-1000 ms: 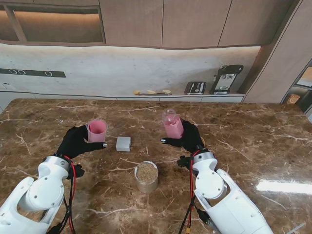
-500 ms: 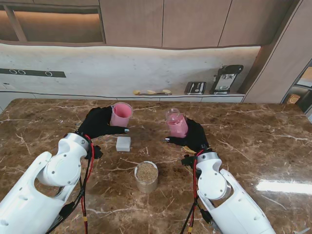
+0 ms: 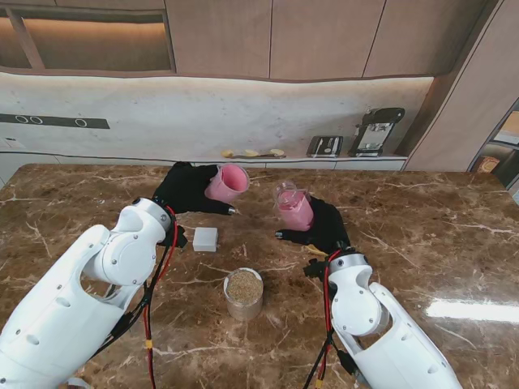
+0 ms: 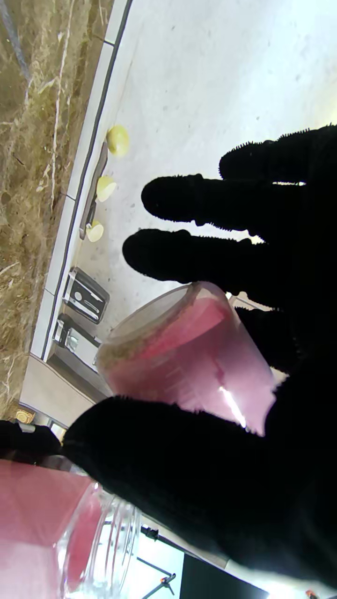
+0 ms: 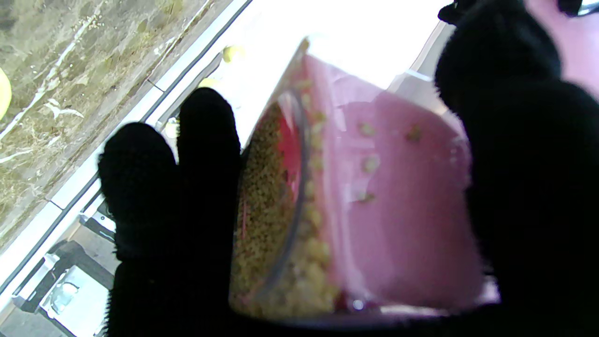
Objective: Measure grain into the airtight container
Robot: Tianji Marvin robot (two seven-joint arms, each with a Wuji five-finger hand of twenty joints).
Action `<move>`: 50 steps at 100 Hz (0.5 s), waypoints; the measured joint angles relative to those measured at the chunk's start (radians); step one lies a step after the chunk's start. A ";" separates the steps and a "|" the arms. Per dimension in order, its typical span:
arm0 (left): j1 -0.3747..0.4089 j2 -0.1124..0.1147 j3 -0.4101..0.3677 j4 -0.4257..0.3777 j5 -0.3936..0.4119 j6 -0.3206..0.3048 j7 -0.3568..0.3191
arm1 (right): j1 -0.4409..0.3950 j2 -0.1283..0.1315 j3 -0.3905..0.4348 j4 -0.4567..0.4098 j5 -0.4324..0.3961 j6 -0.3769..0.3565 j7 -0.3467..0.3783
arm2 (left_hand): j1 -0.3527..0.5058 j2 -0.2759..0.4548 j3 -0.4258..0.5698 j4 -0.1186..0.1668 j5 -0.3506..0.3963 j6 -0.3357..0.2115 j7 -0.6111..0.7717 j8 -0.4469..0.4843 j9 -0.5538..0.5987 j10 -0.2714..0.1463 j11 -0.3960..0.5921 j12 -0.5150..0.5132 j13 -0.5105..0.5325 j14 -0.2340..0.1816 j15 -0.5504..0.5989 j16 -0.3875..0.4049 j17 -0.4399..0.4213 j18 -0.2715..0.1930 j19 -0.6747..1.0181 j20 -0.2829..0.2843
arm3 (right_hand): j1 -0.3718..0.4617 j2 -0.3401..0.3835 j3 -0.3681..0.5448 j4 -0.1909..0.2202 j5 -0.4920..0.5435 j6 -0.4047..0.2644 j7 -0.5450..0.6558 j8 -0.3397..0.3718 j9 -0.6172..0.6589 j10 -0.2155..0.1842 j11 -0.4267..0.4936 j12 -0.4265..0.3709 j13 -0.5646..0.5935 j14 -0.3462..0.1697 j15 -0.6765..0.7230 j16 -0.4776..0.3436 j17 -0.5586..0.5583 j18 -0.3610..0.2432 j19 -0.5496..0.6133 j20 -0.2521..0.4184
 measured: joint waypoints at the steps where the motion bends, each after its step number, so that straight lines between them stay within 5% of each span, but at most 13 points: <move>1: -0.002 0.001 0.002 0.000 0.000 0.000 0.000 | 0.000 0.000 -0.001 0.000 0.000 0.000 0.000 | 0.000 0.000 0.000 0.000 0.000 0.000 0.000 0.003 0.000 0.000 0.005 0.004 0.000 0.001 0.002 0.004 0.000 0.001 0.002 0.000 | 0.000 0.000 0.000 0.000 0.000 0.000 0.000 0.000 0.000 0.000 0.000 0.000 0.000 0.000 0.000 0.000 0.000 0.000 0.000 0.000; 50: -0.096 0.011 0.100 -0.003 0.099 -0.004 -0.033 | 0.017 0.003 -0.030 0.015 -0.016 0.032 0.014 | 0.000 0.000 0.000 0.000 0.000 0.007 0.000 0.049 0.000 0.001 0.061 0.038 0.020 0.013 0.029 0.039 -0.001 0.011 0.040 0.000 | 0.000 0.000 0.000 0.000 0.000 0.000 0.000 0.000 0.000 0.000 0.000 0.000 0.000 0.000 0.000 0.000 0.000 0.000 0.000 0.000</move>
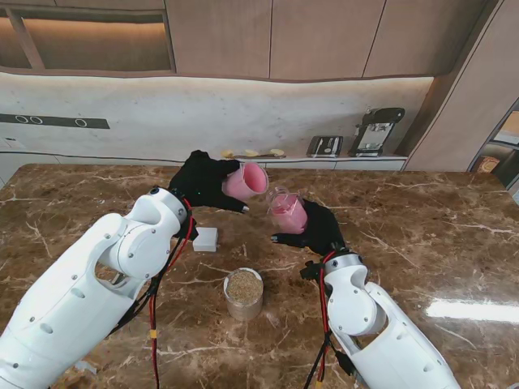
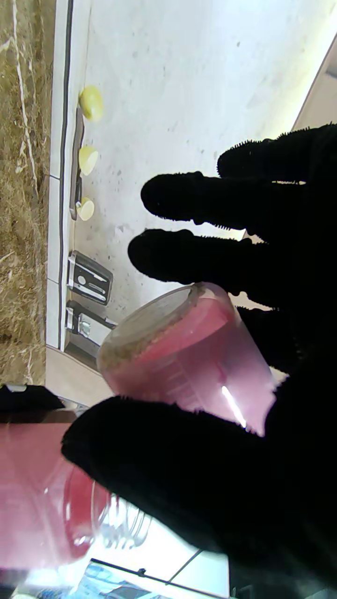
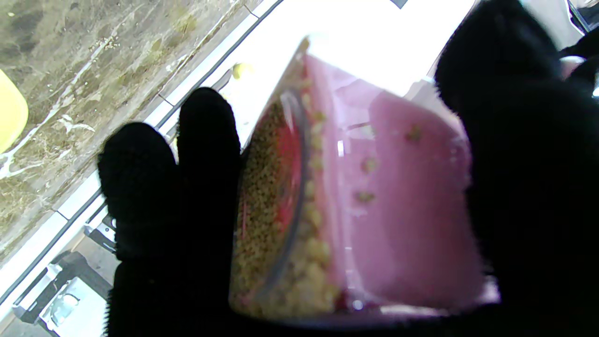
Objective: Measure grain into the airtight container
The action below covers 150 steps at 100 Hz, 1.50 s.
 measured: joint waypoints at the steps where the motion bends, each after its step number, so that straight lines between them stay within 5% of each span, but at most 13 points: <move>1: -0.001 0.000 0.001 0.000 0.002 -0.001 -0.002 | 0.000 0.000 0.000 0.000 0.000 0.000 0.001 | 0.000 0.000 0.000 0.000 0.000 0.000 0.000 0.000 0.000 0.000 0.000 0.000 0.000 0.000 0.000 0.000 0.000 0.000 0.000 0.000 | 0.000 0.000 0.000 0.000 0.000 0.000 0.000 0.000 0.000 0.000 0.000 0.000 0.000 0.000 0.000 0.000 0.000 0.000 0.000 0.000; 67: -0.093 0.021 0.060 -0.001 0.219 -0.092 -0.095 | -0.006 0.000 0.011 -0.005 0.014 -0.002 0.009 | -0.007 0.000 0.000 0.000 0.000 0.000 0.000 0.013 0.015 -0.001 0.023 0.026 0.025 0.000 0.014 0.024 0.000 0.000 0.009 -0.025 | 0.000 0.000 0.000 0.000 0.000 0.000 0.000 0.000 0.000 0.000 0.000 0.000 0.000 0.000 0.000 0.000 0.000 0.000 0.000 0.000; 150: -0.134 0.026 0.125 0.021 0.435 -0.132 -0.009 | -0.015 0.007 0.015 -0.013 0.028 -0.001 0.035 | -0.044 0.000 0.034 0.000 0.000 -0.003 0.002 0.015 0.046 -0.008 0.036 0.039 0.078 0.000 0.041 0.049 0.000 -0.019 0.036 -0.050 | 0.000 0.000 0.000 0.000 0.000 0.000 0.000 0.000 0.000 0.000 0.000 0.000 0.000 0.000 0.000 0.000 0.001 0.000 0.000 0.000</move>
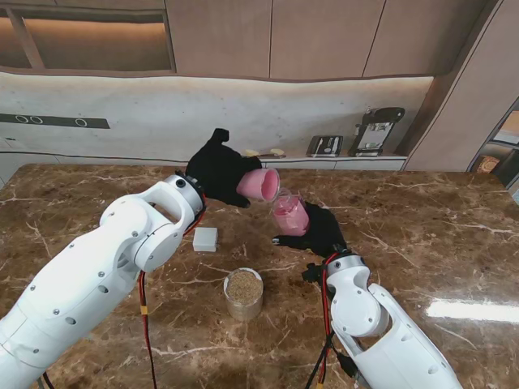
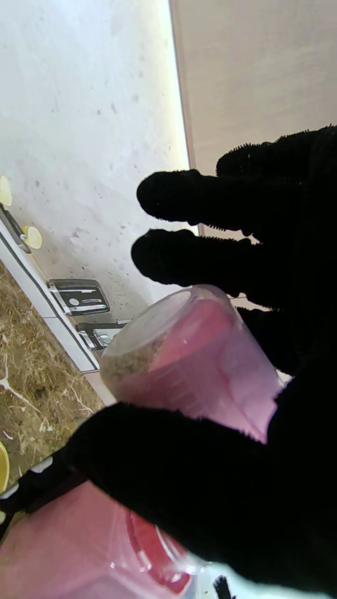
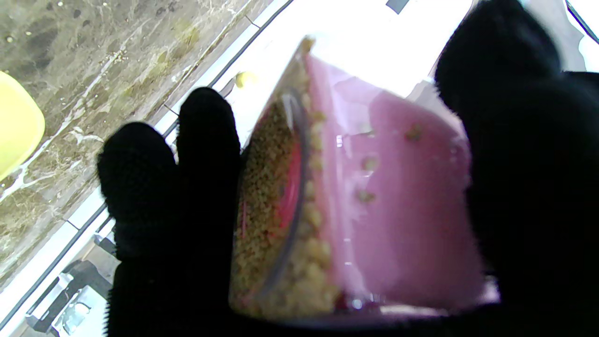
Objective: Measure grain into the airtight container
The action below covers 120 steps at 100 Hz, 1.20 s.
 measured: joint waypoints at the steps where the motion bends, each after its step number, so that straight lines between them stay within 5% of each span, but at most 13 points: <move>1: 0.000 0.000 0.001 0.000 0.006 -0.002 0.002 | 0.000 0.000 0.000 0.000 0.000 0.000 0.000 | 0.000 0.000 0.000 0.000 0.000 -0.001 0.000 0.000 0.000 0.000 0.000 0.000 0.010 0.000 0.000 0.000 0.000 -0.001 0.001 0.000 | 0.000 0.000 0.000 0.000 0.000 0.000 0.000 0.000 0.000 0.000 0.000 0.000 0.000 0.000 0.000 0.000 0.000 0.000 0.000 0.000; 66: -0.067 0.017 0.048 -0.005 0.209 -0.118 -0.003 | -0.006 0.001 -0.005 -0.003 0.005 0.028 0.000 | -0.031 0.000 0.027 0.000 0.009 -0.003 0.002 0.011 0.030 -0.008 0.014 0.012 0.040 0.000 0.011 0.004 0.000 -0.003 0.037 0.000 | 0.002 0.000 0.000 0.000 0.000 0.000 0.000 -0.009 0.000 0.000 0.000 0.000 0.000 0.000 0.000 0.000 0.001 0.000 0.000 0.000; 85: -0.079 0.022 0.057 -0.010 0.257 -0.143 -0.003 | -0.008 0.000 -0.006 -0.005 0.008 0.033 0.001 | -0.043 0.000 0.031 0.000 0.009 -0.003 0.019 0.011 0.041 -0.013 0.019 0.013 0.046 0.000 0.014 0.007 0.008 -0.111 0.038 -0.014 | 0.003 -0.001 0.000 0.000 0.000 0.000 0.000 -0.010 0.000 0.000 0.000 0.000 0.000 0.000 0.000 0.000 0.001 0.000 0.000 0.000; 120: -0.111 0.029 0.081 -0.019 0.318 -0.180 -0.014 | -0.008 0.000 -0.006 -0.004 0.011 0.035 0.002 | -0.043 -0.003 0.032 0.000 0.009 -0.003 0.021 0.011 0.041 -0.015 0.023 0.013 0.046 -0.005 0.014 0.007 0.011 -0.096 0.120 0.002 | 0.004 -0.001 0.001 0.000 0.000 0.000 0.000 -0.011 0.000 0.000 0.000 0.000 0.000 0.000 0.000 0.000 0.001 0.000 0.000 0.000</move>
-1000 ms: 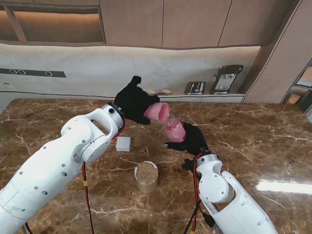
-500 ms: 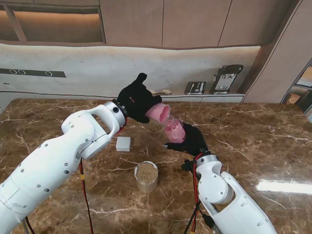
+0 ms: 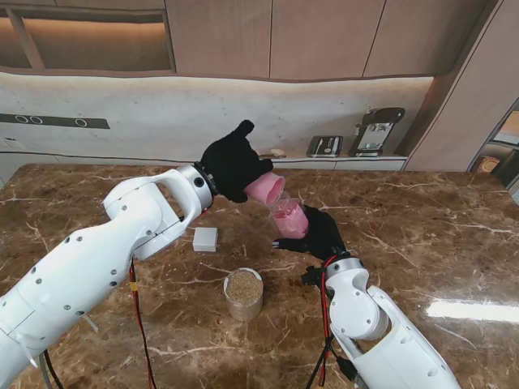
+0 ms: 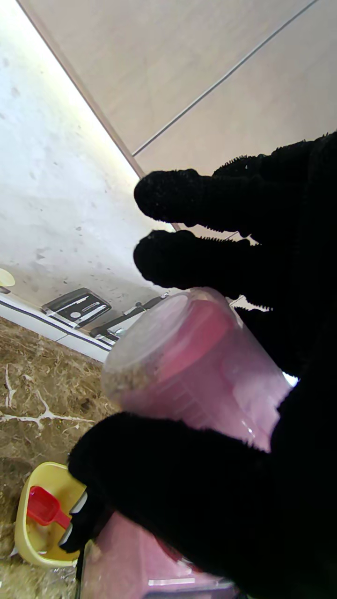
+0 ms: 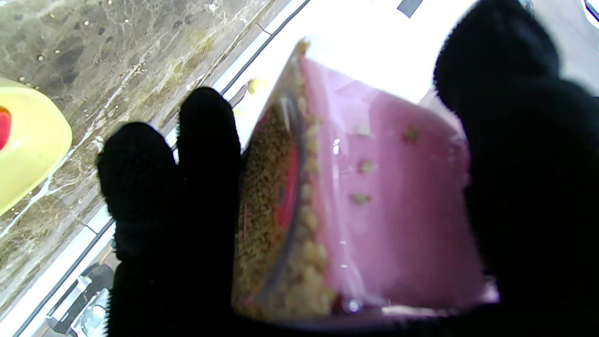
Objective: Measure grain into the airtight container
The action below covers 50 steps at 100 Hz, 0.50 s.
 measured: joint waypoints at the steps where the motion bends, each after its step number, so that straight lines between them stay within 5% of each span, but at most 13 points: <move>1: -0.001 0.000 0.000 0.000 0.000 0.000 0.000 | 0.000 0.000 0.000 0.000 0.000 0.000 0.000 | 0.000 0.000 0.000 0.000 0.000 0.000 0.000 0.000 0.000 0.000 0.000 0.000 0.000 0.000 0.000 0.000 0.000 0.000 0.006 0.009 | 0.000 0.000 0.000 0.000 0.000 0.000 0.000 0.000 0.000 0.000 0.000 0.000 0.000 0.000 0.000 0.000 0.000 0.000 0.000 0.000; 16: -0.009 0.001 0.008 0.002 0.000 -0.003 -0.008 | 0.000 0.000 0.000 0.001 0.001 0.002 -0.002 | 0.000 0.000 0.000 0.000 0.000 0.000 0.000 0.008 0.000 0.000 0.000 0.001 0.000 -0.001 0.000 0.007 0.000 0.002 0.033 0.073 | 0.000 0.000 0.000 0.000 0.000 0.000 0.000 0.000 0.000 0.000 0.000 0.000 0.000 0.000 0.000 0.000 0.000 0.000 0.000 0.000; 50: -0.031 0.004 0.020 0.003 0.020 -0.031 -0.034 | 0.000 -0.001 -0.002 0.000 0.003 0.018 0.001 | 0.000 0.000 0.000 0.000 0.000 0.000 0.000 0.010 0.000 -0.001 0.000 0.001 0.000 -0.010 0.000 0.008 0.000 0.005 0.033 0.078 | 0.009 -0.006 0.000 0.000 0.000 0.000 0.000 -0.006 0.000 0.000 0.000 0.000 0.000 0.000 0.000 0.000 0.000 0.000 0.000 0.000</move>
